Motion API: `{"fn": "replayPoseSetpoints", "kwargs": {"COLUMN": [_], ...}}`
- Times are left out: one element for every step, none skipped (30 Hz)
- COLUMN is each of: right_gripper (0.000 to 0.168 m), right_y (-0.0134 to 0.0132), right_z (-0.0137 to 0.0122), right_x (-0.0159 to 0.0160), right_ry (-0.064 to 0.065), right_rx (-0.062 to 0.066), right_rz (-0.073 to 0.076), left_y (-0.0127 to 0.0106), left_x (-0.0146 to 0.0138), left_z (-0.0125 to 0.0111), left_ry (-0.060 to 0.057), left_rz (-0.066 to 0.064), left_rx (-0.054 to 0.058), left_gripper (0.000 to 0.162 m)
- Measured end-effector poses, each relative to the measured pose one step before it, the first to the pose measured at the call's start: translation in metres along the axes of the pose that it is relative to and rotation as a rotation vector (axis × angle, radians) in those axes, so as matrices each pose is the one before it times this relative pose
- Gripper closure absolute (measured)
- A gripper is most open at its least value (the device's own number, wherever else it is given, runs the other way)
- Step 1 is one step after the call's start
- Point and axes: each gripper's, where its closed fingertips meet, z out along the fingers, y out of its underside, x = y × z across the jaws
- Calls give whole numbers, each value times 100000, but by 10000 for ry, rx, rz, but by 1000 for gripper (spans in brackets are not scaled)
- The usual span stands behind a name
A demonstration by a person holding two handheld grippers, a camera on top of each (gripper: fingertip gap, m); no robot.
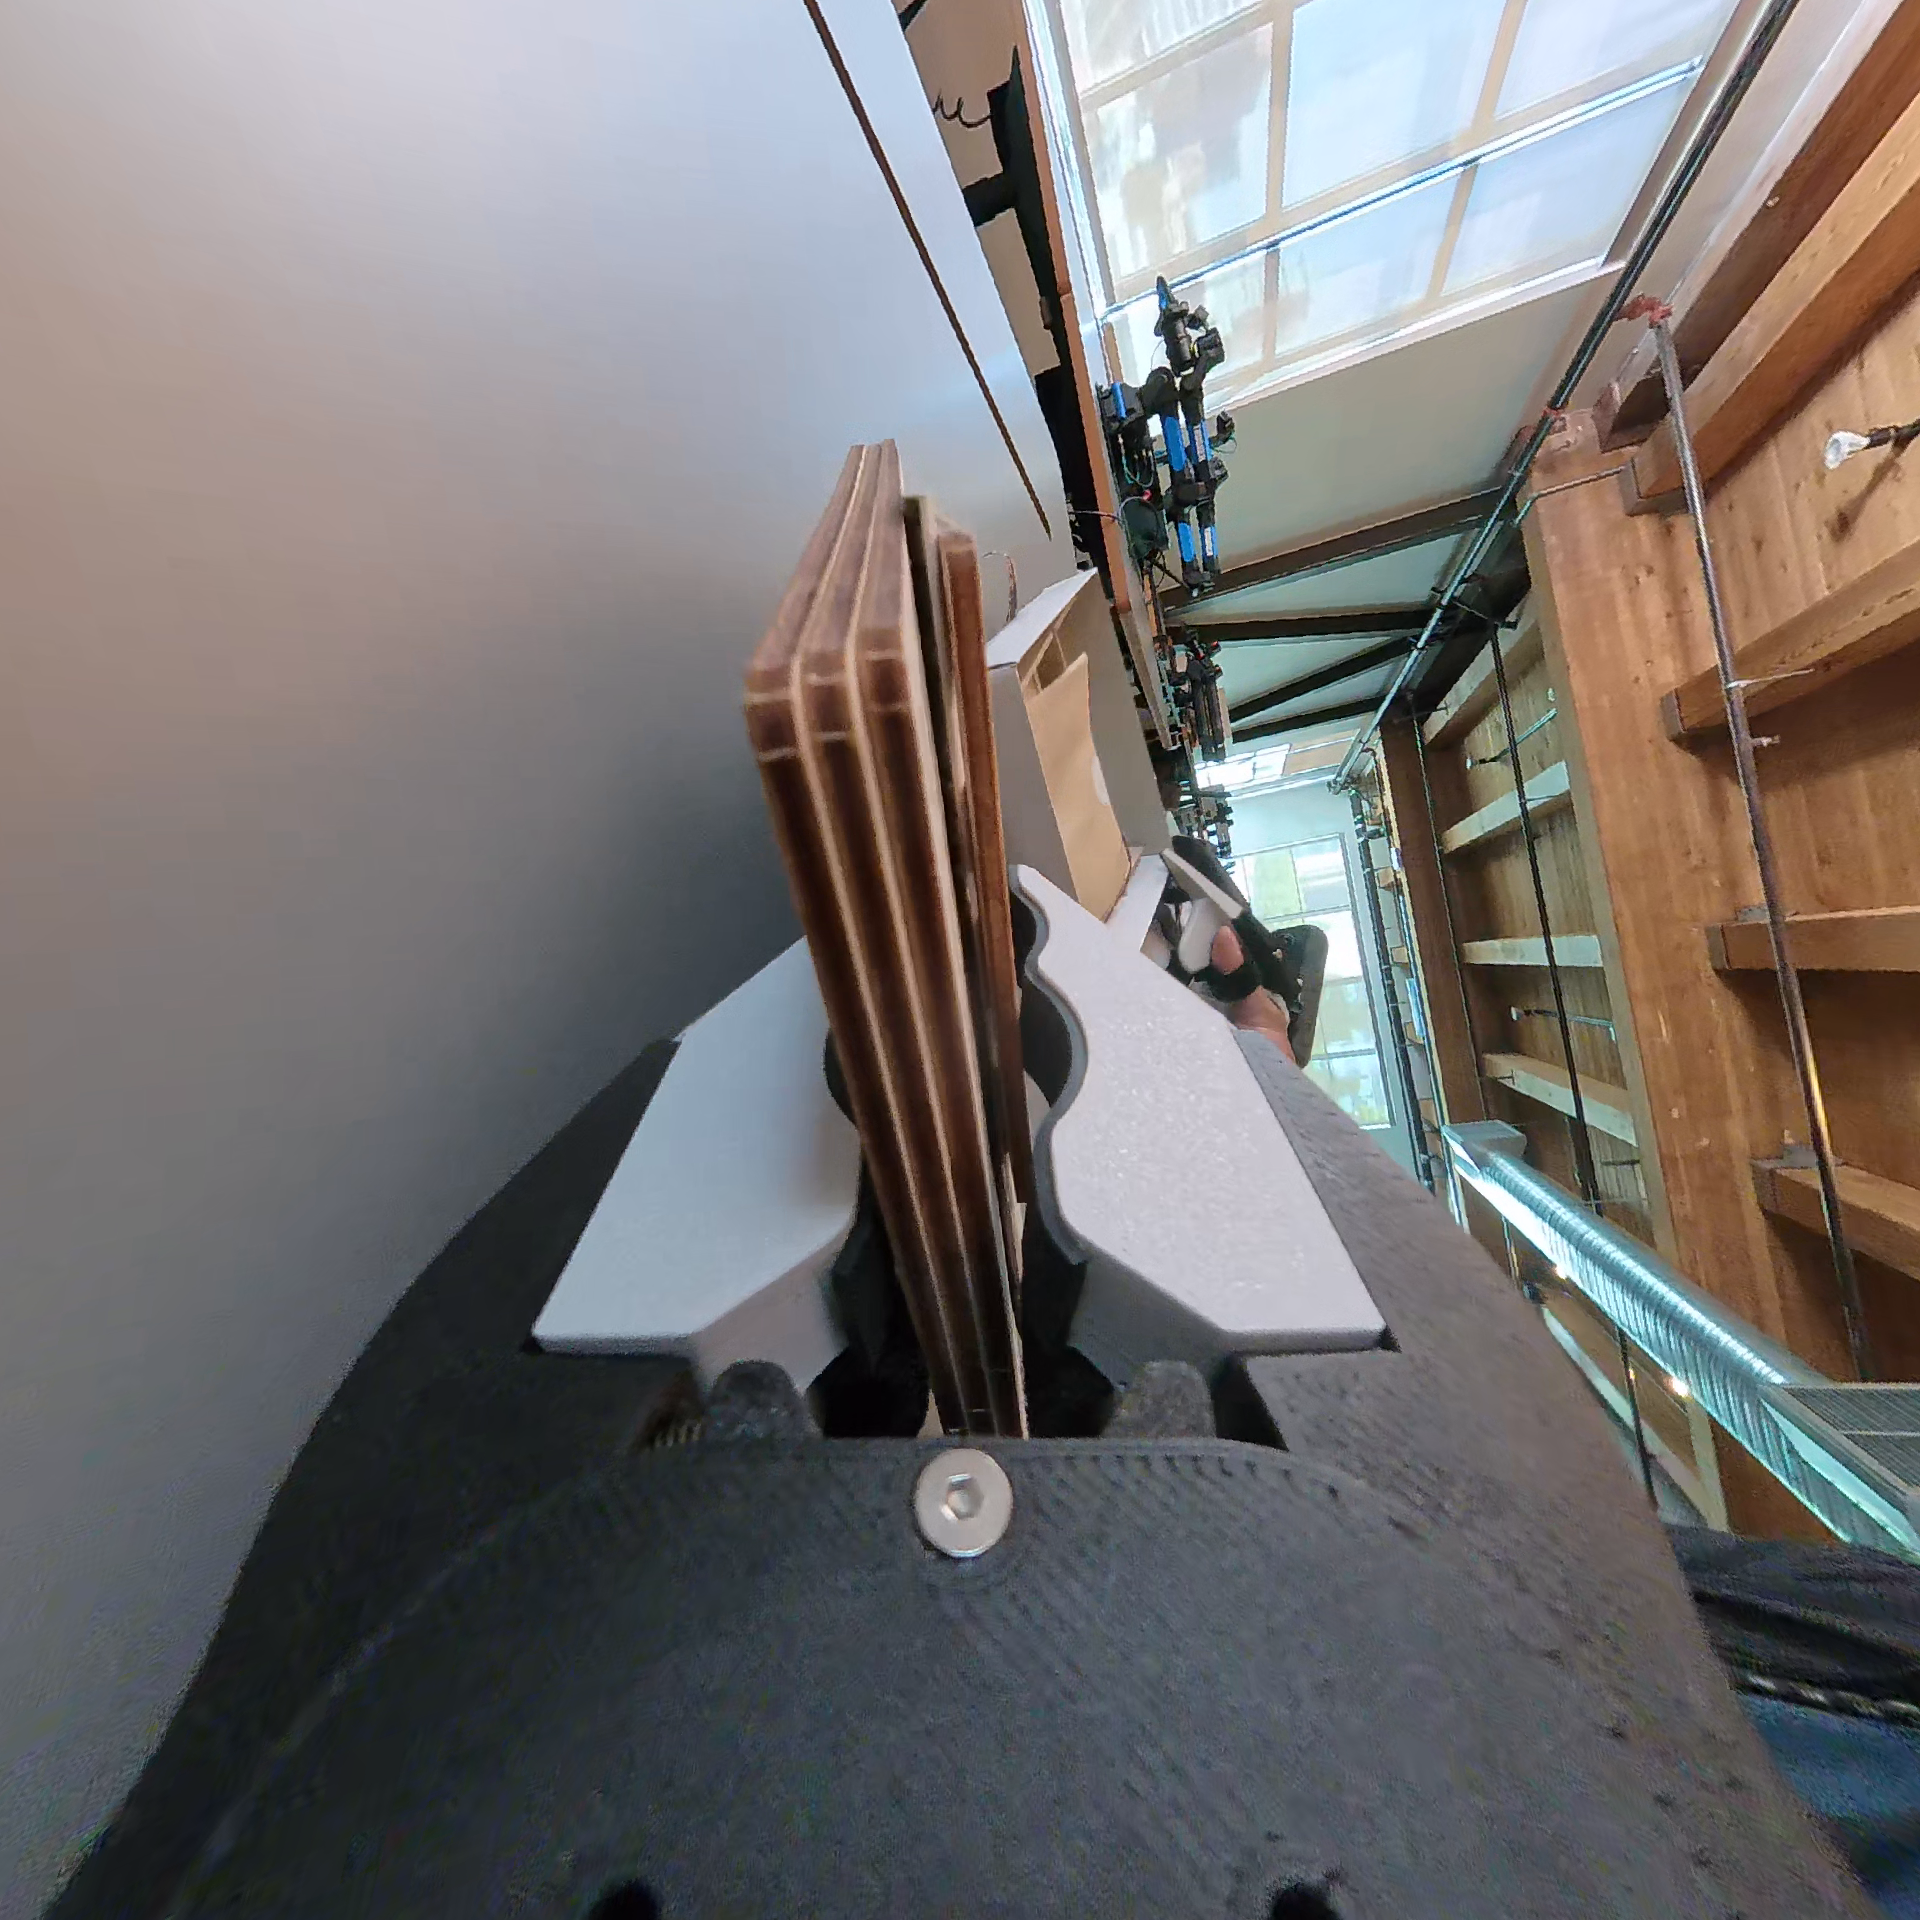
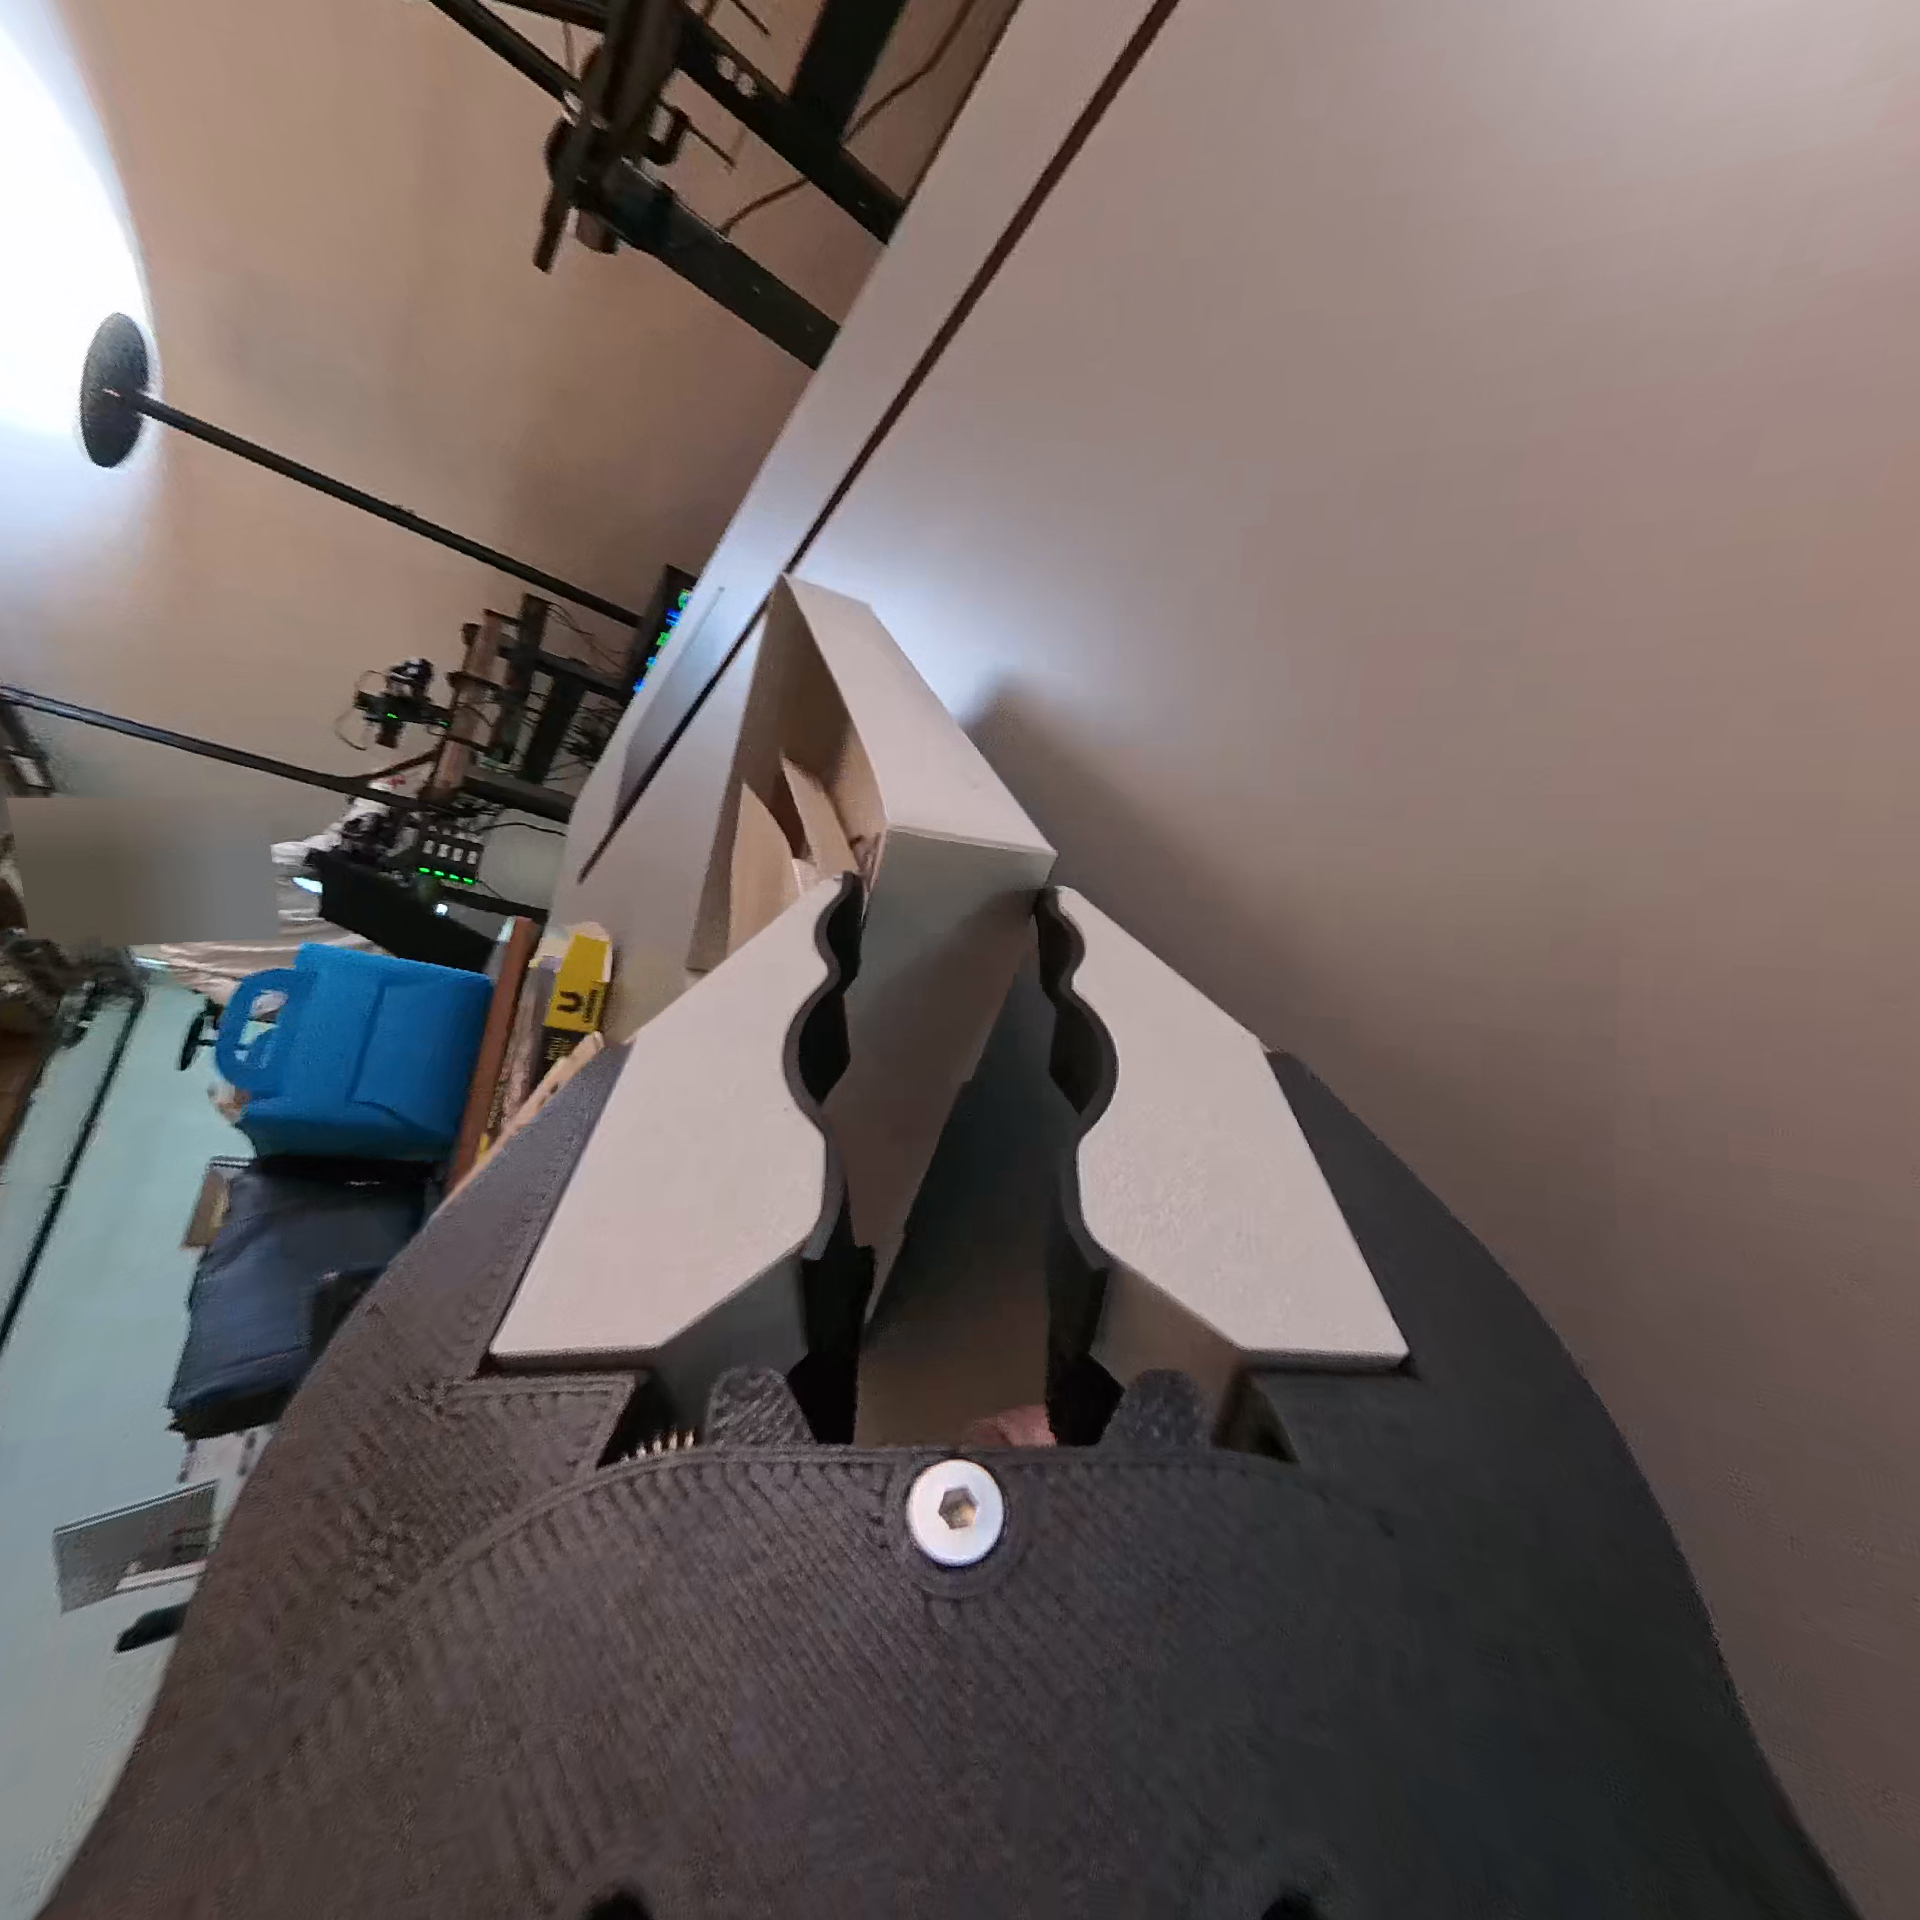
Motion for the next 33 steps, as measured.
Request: {"fn": "replayPoseSetpoints", "kwargs": {"right_gripper": [135,135,135,137,138,143,146,152,155,155,154,151,147,145,141,139,136,136,136,136,136,137,137,142,145,145,145,146,148,149,150,150,150], "right_y": [-6,16,-52,-195,-252,-223,-212,-290,-324,-328,-216,54,315,573,858,1044,1125,998,787,600,525,584,503,-12,2,88,-20,59,76,61,54,54,44], "right_z": [39,3,-50,-95,-88,-60,1,36,33,-12,-72,-95,-84,-30,98,271,438,560,616,619,605,603,544,264,127,116,61,40,42,42,50,85,108], "right_x": [347,357,315,204,132,72,193,239,271,14,-323,-562,-928,-1600,-2012,-2044,-2026,-1903,-1635,-1379,-953,-416,-109,415,640,646,634,895,955,834,678,646,655], "right_ry": [189,216,202,127,56,-15,33,39,66,-16,-73,-27,-88,-332,-415,-271,-162,-79,19,33,103,207,204,414,410,280,202,360,402,309,190,158,162], "right_rx": [-104,-96,-34,67,86,39,3,27,24,37,2,-81,-139,-166,-229,-289,-327,-304,-262,-251,-288,-384,-332,-30,-75,-140,-59,-77,-80,-75,-71,-63,-41], "right_rz": [-110,-131,-180,-194,-136,-98,-60,-55,1,-6,-140,-338,-563,-792,-987,-1149,-1236,-1183,-1035,-843,-591,-354,-267,-253,-149,1,102,69,-60,-77,-3,67,51], "left_y": [-16,-24,-43,-67,-69,-85,-93,-102,-106,-99,-88,-81,-78,-65,-52,-48,-69,-63,-52,-28,-23,-33,-63,-93,-110,-134,-128,-126,-137,-155,-160,-169,-189], "left_x": [-29,0,17,2,-24,-13,-9,-14,-11,-2,-9,-11,-15,-19,-24,-36,-57,-72,-87,-69,-40,-12,13,25,31,6,28,45,37,18,-44,-58,-74], "left_z": [224,190,163,162,157,150,150,158,153,157,141,139,114,113,136,140,166,185,211,246,261,256,220,197,148,117,104,99,103,109,134,145,164], "left_ry": [5,-2,2,0,-5,-8,-6,-4,-6,-4,0,-5,-14,-19,-24,-45,-80,-122,-148,-140,-110,-74,-44,-31,-37,-56,-46,-36,-41,-59,-82,-63,-47], "left_rz": [-63,-28,4,-1,-21,-19,-7,-9,-18,-21,-18,-21,-20,-6,2,28,81,122,135,116,85,82,93,83,80,115,132,112,118,144,131,86,53], "left_rx": [-35,-39,-35,-28,-24,-23,-20,-12,-6,-5,-5,0,5,0,-4,-1,4,4,-11,-25,-33,-35,-35,-26,-21,-24,-26,-23,-8,12,13,11,12], "left_gripper": [146,146,146,146,146,146,146,146,146,146,146,145,145,145,145,145,145,144,142,141,140,138,137,135,134,132,131,129,128,126,124,123,121]}}
